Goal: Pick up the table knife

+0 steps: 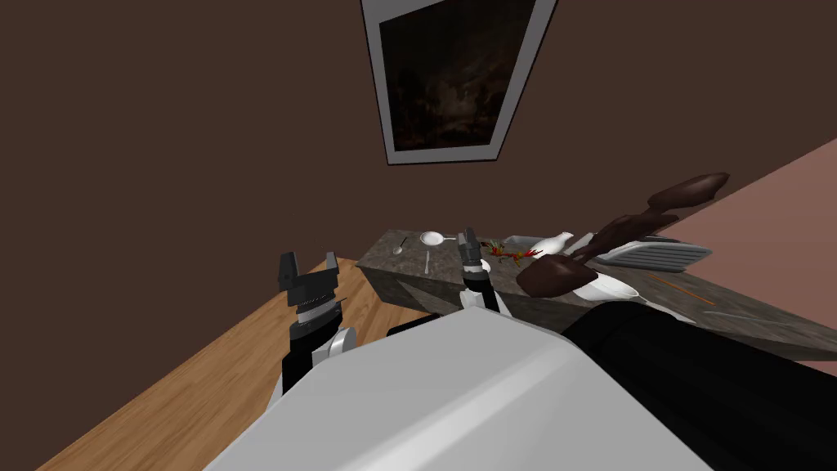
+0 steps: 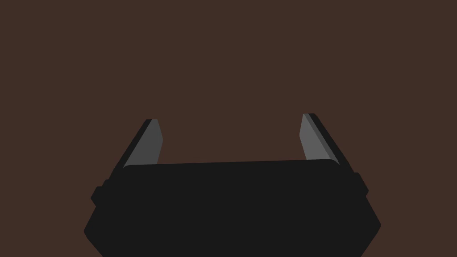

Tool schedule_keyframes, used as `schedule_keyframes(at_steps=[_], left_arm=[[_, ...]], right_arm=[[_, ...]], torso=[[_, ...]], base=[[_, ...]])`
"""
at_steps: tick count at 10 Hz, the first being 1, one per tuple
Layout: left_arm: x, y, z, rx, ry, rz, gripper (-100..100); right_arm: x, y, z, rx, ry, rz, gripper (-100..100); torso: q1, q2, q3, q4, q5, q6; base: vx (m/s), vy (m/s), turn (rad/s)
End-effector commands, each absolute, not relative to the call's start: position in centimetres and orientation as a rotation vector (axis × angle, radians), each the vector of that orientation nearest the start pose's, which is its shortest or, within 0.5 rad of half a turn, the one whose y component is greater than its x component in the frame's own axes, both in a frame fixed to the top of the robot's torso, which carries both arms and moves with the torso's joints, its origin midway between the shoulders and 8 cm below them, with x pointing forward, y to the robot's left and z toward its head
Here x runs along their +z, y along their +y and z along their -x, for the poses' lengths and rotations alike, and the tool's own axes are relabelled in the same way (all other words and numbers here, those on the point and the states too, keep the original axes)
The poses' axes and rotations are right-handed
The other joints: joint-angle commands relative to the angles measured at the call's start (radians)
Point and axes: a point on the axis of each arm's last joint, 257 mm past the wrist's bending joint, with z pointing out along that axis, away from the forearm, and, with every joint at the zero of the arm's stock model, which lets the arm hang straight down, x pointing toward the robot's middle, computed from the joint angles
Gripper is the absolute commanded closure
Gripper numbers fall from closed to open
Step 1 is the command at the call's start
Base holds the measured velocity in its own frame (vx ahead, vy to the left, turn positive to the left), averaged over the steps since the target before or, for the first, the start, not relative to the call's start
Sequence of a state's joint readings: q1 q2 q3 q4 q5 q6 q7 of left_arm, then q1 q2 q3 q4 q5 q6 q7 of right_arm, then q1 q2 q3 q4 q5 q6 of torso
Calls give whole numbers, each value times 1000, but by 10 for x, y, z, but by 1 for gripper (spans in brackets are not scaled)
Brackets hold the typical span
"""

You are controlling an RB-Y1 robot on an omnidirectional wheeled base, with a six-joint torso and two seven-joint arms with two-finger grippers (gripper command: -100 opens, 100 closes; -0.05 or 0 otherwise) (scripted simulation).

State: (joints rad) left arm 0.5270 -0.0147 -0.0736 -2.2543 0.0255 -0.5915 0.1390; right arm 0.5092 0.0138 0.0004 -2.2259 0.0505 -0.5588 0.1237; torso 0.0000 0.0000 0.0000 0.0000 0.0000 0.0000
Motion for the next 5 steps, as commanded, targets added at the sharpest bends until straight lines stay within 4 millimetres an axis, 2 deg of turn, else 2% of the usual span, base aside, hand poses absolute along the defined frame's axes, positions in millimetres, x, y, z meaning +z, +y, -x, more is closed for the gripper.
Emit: schedule_keyframes(at_steps=[1,5], left_arm=[[21,262,-334,-1519,514,711,0],[21,262,-334,-1519,514,711,0]], right_arm=[[8,-270,-346,1158,695,-557,-100],[3,-248,-353,1168,809,-426,-100]], torso=[[0,0,0,0,0,0],[-4,7,4,2,-1,0]], base=[[-39,-7,75],[-108,-43,160]])
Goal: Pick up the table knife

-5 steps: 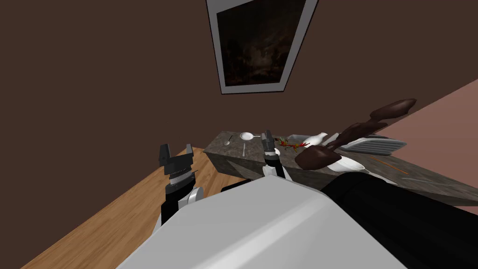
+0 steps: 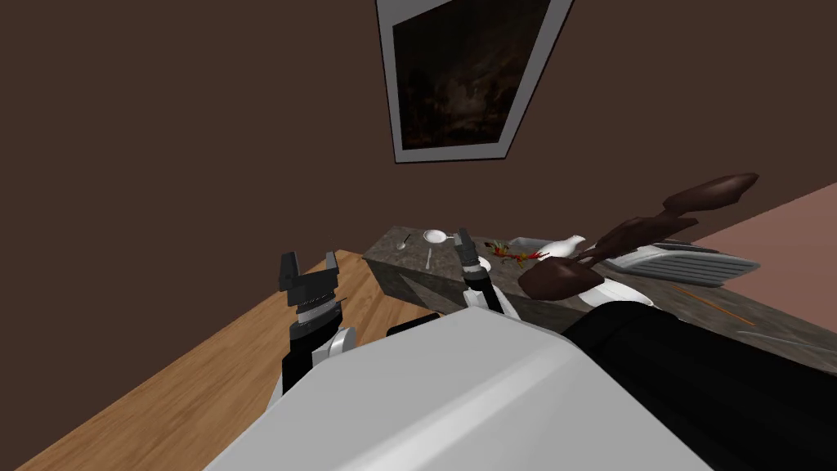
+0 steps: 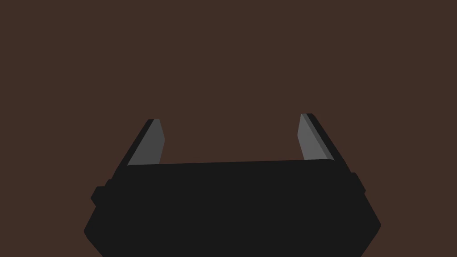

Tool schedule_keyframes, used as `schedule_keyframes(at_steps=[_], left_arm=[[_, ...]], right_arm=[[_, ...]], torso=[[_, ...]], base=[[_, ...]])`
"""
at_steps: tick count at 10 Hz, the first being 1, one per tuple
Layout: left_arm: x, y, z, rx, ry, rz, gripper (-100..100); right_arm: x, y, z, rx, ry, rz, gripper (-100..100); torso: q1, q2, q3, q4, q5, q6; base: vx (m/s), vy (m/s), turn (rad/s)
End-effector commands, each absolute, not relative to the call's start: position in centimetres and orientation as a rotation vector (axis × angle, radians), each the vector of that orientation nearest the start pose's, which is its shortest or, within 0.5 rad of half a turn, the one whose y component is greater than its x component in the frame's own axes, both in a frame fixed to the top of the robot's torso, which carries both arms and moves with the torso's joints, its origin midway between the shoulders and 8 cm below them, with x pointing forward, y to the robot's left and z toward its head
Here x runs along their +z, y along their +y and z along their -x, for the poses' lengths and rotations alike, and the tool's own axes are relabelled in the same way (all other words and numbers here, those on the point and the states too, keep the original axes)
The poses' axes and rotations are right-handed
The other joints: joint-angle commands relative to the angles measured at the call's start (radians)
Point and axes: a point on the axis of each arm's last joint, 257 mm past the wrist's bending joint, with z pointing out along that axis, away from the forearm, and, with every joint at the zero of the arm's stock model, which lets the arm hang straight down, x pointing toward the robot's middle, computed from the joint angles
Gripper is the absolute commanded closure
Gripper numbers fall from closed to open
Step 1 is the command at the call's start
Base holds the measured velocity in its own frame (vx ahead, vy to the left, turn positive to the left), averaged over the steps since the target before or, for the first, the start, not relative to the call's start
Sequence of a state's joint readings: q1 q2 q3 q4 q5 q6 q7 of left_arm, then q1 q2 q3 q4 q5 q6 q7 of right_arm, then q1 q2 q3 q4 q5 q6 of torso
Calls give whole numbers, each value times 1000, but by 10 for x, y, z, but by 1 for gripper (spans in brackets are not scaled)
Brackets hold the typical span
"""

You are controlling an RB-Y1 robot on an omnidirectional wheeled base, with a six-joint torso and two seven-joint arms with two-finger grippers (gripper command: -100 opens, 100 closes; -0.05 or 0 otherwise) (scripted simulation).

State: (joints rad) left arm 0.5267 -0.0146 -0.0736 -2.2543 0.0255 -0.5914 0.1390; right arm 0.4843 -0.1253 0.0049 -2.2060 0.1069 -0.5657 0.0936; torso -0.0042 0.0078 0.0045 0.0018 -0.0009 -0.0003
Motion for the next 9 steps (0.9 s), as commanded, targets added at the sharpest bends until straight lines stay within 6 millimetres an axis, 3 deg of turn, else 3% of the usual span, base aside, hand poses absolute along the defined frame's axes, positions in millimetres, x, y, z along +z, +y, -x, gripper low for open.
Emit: schedule_keyframes(at_steps=[1,9], left_arm=[[21,262,-334,-1519,514,711,0],[21,262,-334,-1519,514,711,0]], right_arm=[[1,-242,-355,1168,840,-389,-100],[-26,-207,-365,1132,1059,-124,-100]], torso=[[0,0,0,0,0,0],[-1,-1,0,0,0,1]], base=[[-145,-71,242],[-111,-49,198]])
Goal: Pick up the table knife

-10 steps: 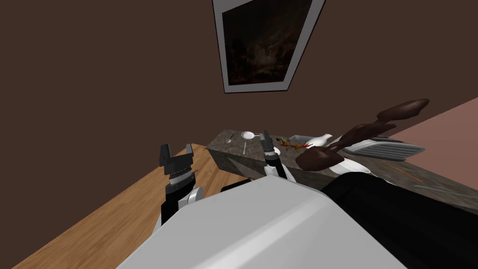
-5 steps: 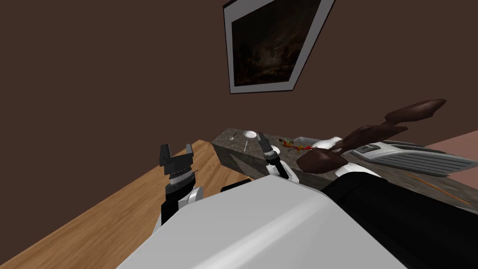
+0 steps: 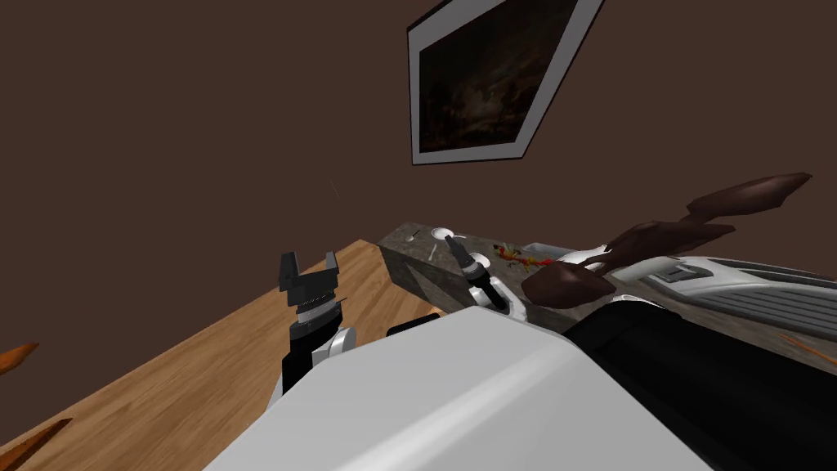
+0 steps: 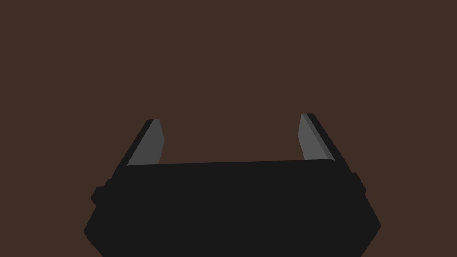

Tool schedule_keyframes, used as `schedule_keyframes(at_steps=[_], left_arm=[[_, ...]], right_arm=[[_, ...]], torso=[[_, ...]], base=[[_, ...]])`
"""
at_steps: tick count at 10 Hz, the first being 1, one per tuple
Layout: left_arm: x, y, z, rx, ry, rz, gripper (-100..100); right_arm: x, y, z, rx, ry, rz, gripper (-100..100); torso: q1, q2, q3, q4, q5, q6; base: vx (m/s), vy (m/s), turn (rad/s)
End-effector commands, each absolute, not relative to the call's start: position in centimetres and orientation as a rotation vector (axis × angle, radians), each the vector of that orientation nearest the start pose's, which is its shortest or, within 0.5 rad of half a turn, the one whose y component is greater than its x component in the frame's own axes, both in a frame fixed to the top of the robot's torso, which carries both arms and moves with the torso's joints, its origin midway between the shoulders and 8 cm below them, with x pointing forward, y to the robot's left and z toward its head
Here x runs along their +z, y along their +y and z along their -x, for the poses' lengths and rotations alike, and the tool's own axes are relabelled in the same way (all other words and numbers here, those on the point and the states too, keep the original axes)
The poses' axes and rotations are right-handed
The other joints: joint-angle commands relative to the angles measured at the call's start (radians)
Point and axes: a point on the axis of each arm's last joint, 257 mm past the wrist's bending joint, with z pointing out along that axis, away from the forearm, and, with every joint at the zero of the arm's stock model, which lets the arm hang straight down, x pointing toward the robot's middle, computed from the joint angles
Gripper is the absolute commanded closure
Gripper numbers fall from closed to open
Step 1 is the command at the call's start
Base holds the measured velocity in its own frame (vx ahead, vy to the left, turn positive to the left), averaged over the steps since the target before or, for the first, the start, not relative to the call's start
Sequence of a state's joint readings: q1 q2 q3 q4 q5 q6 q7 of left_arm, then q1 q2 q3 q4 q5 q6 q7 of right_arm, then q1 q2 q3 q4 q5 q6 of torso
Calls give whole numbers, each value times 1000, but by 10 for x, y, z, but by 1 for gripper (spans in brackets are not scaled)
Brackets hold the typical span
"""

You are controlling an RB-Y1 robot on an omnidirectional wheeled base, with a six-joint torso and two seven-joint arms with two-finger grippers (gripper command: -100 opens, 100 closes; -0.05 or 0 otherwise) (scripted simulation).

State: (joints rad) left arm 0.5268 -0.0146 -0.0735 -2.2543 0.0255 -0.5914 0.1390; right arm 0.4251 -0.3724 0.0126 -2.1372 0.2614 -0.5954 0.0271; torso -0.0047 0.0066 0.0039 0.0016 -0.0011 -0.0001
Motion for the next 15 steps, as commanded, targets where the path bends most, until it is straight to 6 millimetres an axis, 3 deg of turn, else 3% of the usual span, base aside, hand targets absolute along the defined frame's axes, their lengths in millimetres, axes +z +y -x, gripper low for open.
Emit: schedule_keyframes(at_steps=[1,4,8,11,14,15], left_arm=[[21,262,-334,-1519,514,711,0],[21,262,-334,-1519,514,711,0],[21,262,-334,-1519,514,711,0],[21,262,-334,-1519,514,711,0],[21,262,-334,-1519,514,711,0],[21,262,-334,-1519,514,711,0]], right_arm=[[-35,-202,-367,1118,1098,-78,-100],[-47,-197,-369,1094,1166,3,-100],[-89,-191,-372,1016,1325,187,-100],[-107,-194,-372,974,1395,275,-100],[-142,-203,-371,897,1507,408,-100],[-144,-205,-370,890,1517,424,-100]], torso=[[0,0,0,0,0,0],[-1,-2,-1,0,0,0],[-1,-1,-1,0,0,1],[-2,-4,-2,-1,0,0],[-1,-5,-3,-1,0,1],[-1,-5,-3,-1,0,0]], base=[[-138,-41,420],[-88,-44,174],[-105,-34,306],[-64,-39,217],[-63,-22,304],[-61,-33,180]])
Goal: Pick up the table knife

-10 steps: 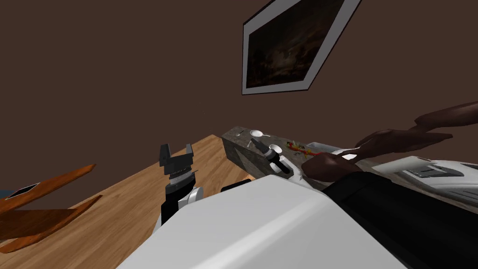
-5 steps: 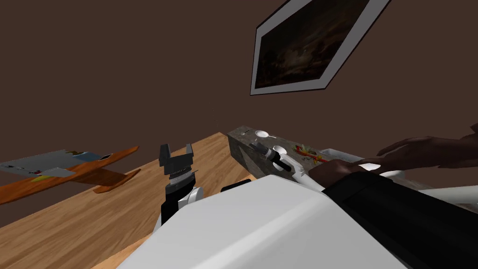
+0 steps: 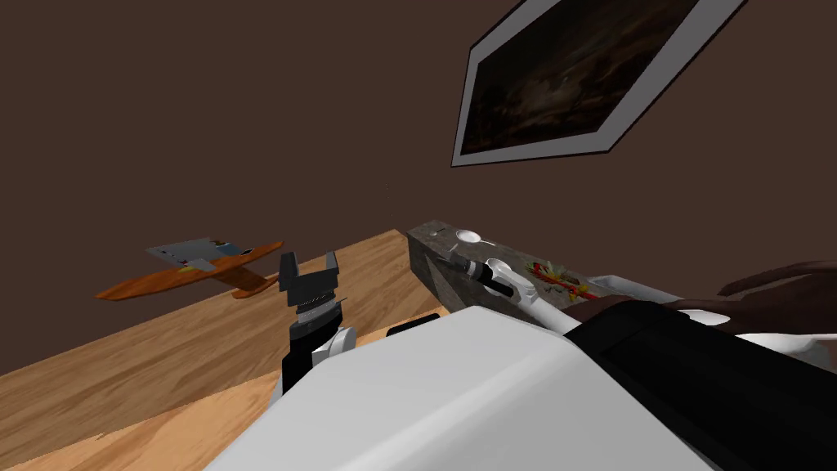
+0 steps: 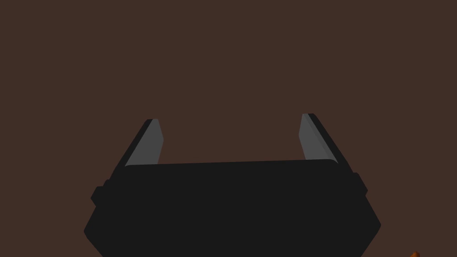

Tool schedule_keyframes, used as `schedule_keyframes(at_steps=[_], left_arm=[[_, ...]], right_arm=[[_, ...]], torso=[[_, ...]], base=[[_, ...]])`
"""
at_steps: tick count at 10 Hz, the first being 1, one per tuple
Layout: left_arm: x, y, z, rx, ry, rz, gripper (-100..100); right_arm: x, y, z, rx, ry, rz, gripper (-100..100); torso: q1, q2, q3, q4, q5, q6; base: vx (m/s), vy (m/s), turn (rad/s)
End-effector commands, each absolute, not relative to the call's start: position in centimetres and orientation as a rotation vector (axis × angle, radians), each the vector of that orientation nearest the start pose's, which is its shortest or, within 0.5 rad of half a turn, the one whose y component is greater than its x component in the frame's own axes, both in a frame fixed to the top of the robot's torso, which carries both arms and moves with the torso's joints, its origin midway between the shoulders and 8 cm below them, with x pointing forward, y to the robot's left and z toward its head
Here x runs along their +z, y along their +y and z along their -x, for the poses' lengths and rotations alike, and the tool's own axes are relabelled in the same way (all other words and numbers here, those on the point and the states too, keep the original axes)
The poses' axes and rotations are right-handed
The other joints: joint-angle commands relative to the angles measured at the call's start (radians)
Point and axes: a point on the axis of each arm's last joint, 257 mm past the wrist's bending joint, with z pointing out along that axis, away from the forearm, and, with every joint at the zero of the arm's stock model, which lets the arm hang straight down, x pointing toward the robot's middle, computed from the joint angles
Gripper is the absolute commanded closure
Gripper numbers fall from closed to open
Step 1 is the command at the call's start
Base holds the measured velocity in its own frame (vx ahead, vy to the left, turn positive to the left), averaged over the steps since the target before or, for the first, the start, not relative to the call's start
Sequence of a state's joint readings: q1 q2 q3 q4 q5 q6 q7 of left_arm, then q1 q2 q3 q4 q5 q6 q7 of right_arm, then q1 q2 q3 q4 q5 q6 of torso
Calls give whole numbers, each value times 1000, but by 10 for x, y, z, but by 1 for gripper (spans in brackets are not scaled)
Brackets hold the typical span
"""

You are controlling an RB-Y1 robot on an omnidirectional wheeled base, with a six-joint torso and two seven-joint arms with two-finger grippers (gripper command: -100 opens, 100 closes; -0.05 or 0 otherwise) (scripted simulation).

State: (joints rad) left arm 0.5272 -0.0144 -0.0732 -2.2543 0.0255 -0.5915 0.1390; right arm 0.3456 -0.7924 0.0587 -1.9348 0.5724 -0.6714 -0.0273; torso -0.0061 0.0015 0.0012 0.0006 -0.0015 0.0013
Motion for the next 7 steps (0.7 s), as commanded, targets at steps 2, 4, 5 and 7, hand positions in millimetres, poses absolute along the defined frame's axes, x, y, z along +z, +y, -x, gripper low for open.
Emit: schedule_keyframes(at_steps=[2,4,5,7], left_arm=[[21,262,-334,-1519,514,711,0],[21,262,-334,-1519,514,711,0],[21,262,-334,-1519,514,711,0],[21,262,-334,-1519,514,711,0]], right_arm=[[-162,-214,-369,842,1579,501,-100],[-181,-225,-366,792,1640,578,-100],[-199,-237,-364,748,1691,637,-100],[-217,-254,-360,692,1752,717,-100]], torso=[[0,0,0,0,0,-1],[0,0,0,0,0,-1],[0,-1,-1,0,0,0],[-1,-2,-1,0,0,1]], base=[[-58,-31,240],[-54,-23,266],[-42,-27,385],[-46,-26,259]])
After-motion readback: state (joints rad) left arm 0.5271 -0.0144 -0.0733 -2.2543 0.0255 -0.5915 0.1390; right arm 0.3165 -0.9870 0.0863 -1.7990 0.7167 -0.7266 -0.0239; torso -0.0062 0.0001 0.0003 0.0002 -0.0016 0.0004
